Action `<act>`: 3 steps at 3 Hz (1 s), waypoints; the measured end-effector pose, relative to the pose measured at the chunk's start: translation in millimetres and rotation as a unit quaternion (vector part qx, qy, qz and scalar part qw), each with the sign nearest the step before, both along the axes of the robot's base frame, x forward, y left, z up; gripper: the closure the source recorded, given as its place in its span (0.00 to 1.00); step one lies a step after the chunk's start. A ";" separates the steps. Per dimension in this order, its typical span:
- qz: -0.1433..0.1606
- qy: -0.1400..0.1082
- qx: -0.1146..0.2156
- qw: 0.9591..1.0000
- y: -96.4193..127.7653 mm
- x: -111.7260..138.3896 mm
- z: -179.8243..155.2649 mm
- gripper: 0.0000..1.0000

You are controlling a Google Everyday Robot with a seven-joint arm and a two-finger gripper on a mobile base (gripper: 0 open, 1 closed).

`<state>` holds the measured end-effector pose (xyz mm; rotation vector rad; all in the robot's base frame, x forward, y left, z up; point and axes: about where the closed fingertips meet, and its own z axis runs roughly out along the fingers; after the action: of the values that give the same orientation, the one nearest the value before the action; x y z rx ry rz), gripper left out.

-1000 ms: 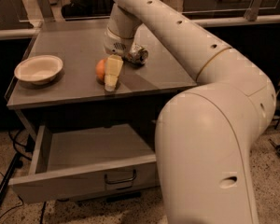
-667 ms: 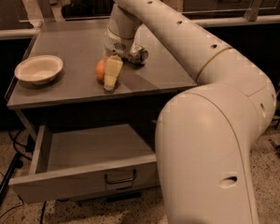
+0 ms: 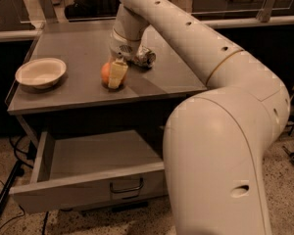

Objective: Place orange into top drawer

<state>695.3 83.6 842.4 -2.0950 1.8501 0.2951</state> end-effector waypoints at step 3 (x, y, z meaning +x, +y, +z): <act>-0.032 -0.041 0.013 0.999 -19.0 -25.5 27.6 1.00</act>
Offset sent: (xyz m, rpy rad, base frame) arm -0.0212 -0.0175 0.0306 0.0411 -0.1008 -0.0643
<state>669.7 64.6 870.0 -1.9960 1.8511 0.2136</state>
